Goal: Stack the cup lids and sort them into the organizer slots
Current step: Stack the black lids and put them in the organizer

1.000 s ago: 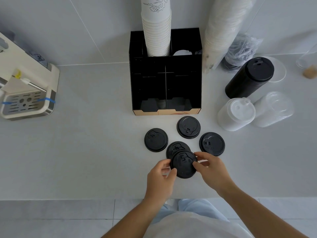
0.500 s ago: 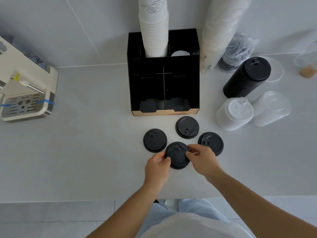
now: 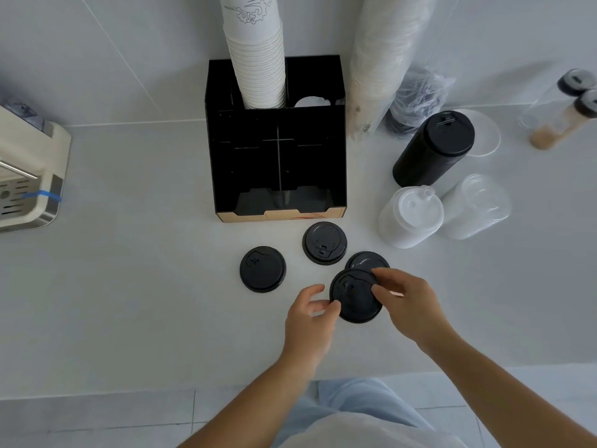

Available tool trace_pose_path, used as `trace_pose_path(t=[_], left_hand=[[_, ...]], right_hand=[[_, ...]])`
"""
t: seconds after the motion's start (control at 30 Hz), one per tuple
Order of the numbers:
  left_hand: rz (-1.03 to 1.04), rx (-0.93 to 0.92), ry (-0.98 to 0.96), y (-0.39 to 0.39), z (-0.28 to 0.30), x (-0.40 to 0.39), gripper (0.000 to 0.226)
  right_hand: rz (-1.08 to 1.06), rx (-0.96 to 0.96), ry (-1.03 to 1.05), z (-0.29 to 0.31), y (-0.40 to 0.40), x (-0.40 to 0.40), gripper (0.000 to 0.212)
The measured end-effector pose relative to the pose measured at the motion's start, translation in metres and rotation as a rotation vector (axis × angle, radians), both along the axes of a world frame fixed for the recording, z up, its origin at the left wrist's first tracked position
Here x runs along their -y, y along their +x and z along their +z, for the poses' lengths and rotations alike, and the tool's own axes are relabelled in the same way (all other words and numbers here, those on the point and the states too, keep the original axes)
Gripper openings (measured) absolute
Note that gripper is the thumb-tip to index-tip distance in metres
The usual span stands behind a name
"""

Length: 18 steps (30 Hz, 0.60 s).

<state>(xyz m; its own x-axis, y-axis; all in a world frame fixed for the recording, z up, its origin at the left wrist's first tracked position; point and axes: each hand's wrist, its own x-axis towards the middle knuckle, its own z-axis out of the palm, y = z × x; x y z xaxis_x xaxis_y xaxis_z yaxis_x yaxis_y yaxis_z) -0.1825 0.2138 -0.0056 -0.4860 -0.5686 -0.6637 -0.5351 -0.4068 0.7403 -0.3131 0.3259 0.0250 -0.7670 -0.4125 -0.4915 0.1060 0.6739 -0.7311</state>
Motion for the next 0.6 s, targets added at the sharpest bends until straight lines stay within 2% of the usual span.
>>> trace_pose_path(t=[0.13,0.4,0.6], left_hand=[[-0.036,-0.012,0.025,-0.023,-0.004,-0.014,0.022],[0.121,0.020,-0.001,-0.053,-0.012,-0.028,0.005],[0.118,0.077,-0.047,-0.062,-0.014,-0.029,0.025]], right_hand=[[0.060,-0.089,0.042,0.001,-0.023,-0.002,0.028],[0.214,-0.180,0.076,-0.011,-0.053,0.006,0.030],[0.295,-0.144,0.114,-0.023,-0.057,0.009,0.032]])
